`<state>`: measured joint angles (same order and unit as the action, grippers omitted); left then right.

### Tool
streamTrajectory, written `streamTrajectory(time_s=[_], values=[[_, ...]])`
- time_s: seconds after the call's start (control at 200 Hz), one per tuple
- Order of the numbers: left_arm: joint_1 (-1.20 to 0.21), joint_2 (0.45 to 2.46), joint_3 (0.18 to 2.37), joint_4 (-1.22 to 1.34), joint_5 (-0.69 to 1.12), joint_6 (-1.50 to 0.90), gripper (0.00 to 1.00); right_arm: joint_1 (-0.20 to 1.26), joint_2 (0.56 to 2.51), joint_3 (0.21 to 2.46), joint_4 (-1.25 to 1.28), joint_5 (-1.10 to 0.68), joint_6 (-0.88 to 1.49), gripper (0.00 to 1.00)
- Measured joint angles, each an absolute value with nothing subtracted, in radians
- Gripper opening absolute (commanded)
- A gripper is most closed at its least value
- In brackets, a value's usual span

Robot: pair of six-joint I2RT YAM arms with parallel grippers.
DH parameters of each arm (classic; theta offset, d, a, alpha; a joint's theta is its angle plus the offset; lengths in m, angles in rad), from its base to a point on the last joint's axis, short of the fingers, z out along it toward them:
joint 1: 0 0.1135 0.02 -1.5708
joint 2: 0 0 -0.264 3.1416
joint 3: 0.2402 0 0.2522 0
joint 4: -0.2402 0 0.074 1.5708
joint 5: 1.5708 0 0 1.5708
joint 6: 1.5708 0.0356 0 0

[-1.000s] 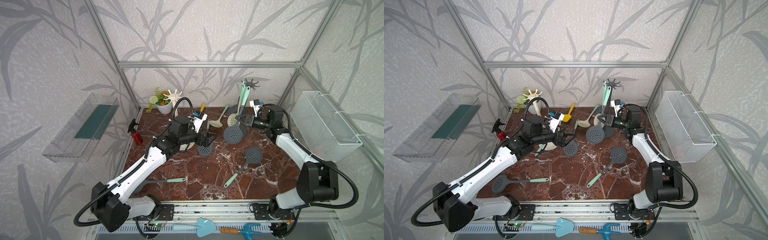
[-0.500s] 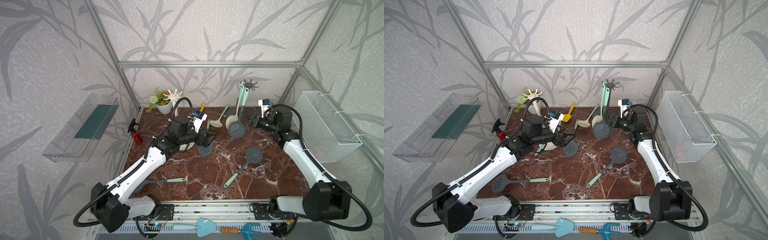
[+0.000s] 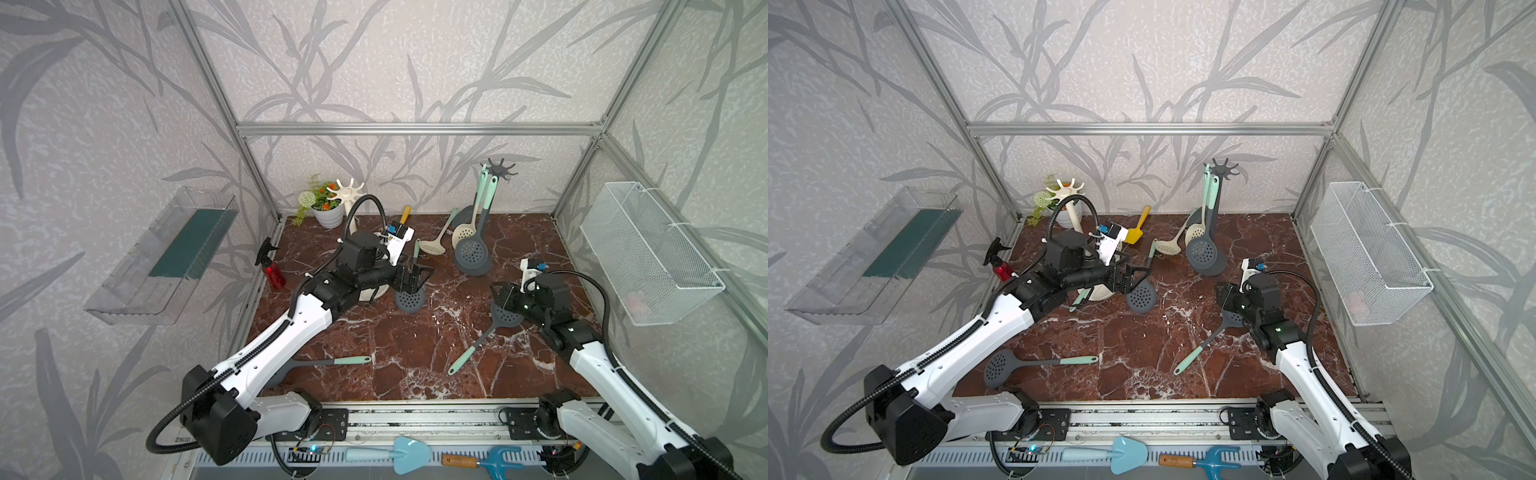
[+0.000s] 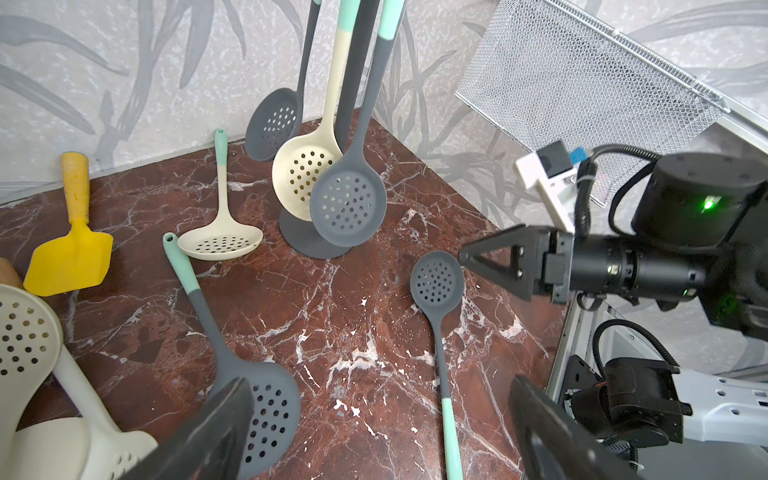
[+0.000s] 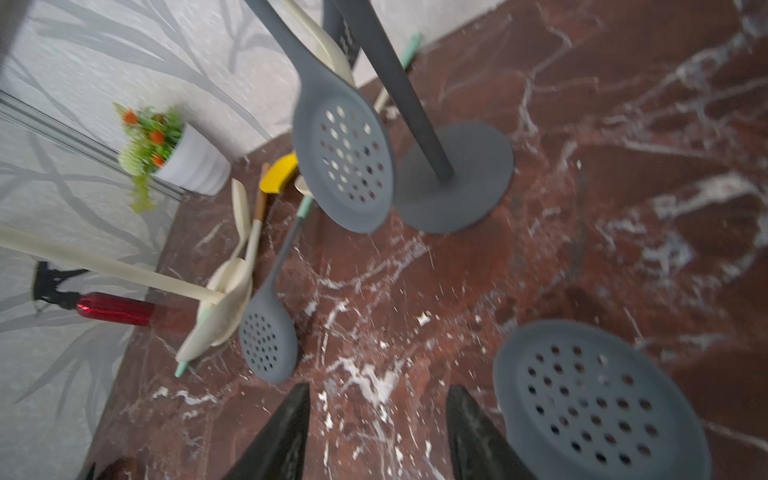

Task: Hang the skimmer on the kitchen utensil rack
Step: Adjust the skimmer at the center of the board.

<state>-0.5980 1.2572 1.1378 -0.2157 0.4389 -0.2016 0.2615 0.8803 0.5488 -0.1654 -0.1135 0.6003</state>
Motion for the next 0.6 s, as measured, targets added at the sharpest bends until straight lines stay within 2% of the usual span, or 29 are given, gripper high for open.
streamTrajectory(time_s=[0.285, 0.6], values=[[-0.614, 1.257, 1.138, -0.217, 0.427, -0.201, 0.94, 0.411, 0.764, 0.457, -0.379, 0.019, 0.851, 0.53], [-0.624, 1.251, 1.138, -0.217, 0.417, -0.200, 0.94, 0.594, 0.832, 0.382, -0.400, 0.078, 1.140, 0.53]])
